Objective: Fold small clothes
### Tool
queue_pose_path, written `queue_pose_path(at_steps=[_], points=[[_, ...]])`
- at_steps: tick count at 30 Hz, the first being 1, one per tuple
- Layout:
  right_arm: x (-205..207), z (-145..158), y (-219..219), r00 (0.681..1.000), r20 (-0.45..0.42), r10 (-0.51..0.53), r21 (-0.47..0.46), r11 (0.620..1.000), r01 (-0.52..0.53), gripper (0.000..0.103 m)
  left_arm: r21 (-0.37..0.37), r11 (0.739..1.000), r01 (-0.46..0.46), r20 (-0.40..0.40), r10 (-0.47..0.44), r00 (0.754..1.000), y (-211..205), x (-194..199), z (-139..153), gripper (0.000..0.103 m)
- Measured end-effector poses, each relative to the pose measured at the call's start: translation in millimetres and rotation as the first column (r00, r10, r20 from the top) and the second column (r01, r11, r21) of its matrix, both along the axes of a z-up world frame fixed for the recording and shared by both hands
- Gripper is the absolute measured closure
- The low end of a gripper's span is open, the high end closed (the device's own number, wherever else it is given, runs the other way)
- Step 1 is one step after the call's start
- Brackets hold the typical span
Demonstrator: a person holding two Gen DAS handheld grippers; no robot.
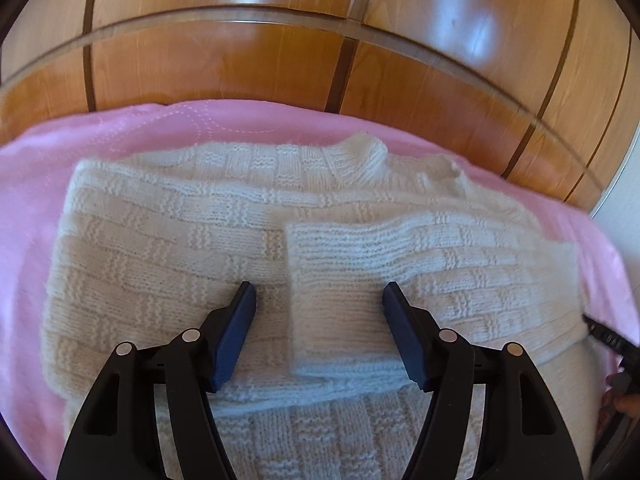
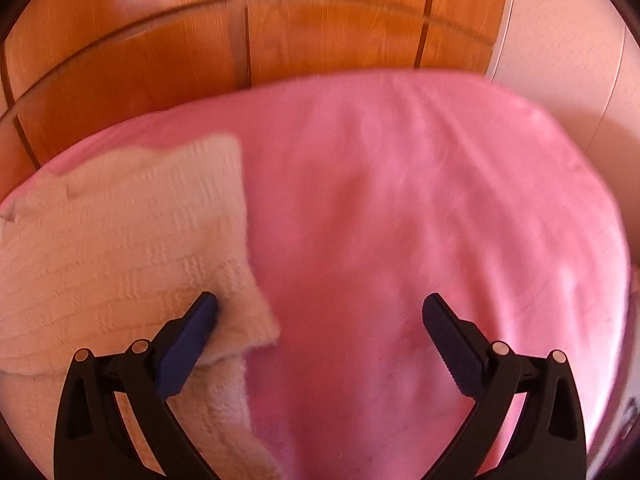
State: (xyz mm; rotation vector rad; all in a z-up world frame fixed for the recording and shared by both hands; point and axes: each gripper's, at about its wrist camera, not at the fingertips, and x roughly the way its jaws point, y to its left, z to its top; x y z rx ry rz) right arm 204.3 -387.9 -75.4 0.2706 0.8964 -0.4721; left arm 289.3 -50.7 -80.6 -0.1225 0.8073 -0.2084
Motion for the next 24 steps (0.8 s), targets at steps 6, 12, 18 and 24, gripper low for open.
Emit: queue_pose_path(at_steps=[6,12,18,24], points=[[-16,6,-3,0.998,0.058,0.003,0.039,0.999,-0.005,0.002,-0.018,1.0,-0.008,-0.026,0.008,1.0,21,-34,8,0.018],[-83,22,-3,0.97,0.229,0.087,0.184,0.974,-0.131,0.002,-0.133,0.989,-0.059,-0.046,0.053,0.998,64,-91,6,0.018],[-144,26,3,0.93,0.291,0.224,0.279,0.91,-0.306,0.027,-0.206,0.973,-0.104,-0.041,0.098,0.994,106,-144,6,0.018],[-194,9,-7,0.906,0.342,0.248,0.453,0.801,-0.391,0.048,-0.213,0.97,-0.112,-0.054,0.103,0.993,132,-180,1,0.021]])
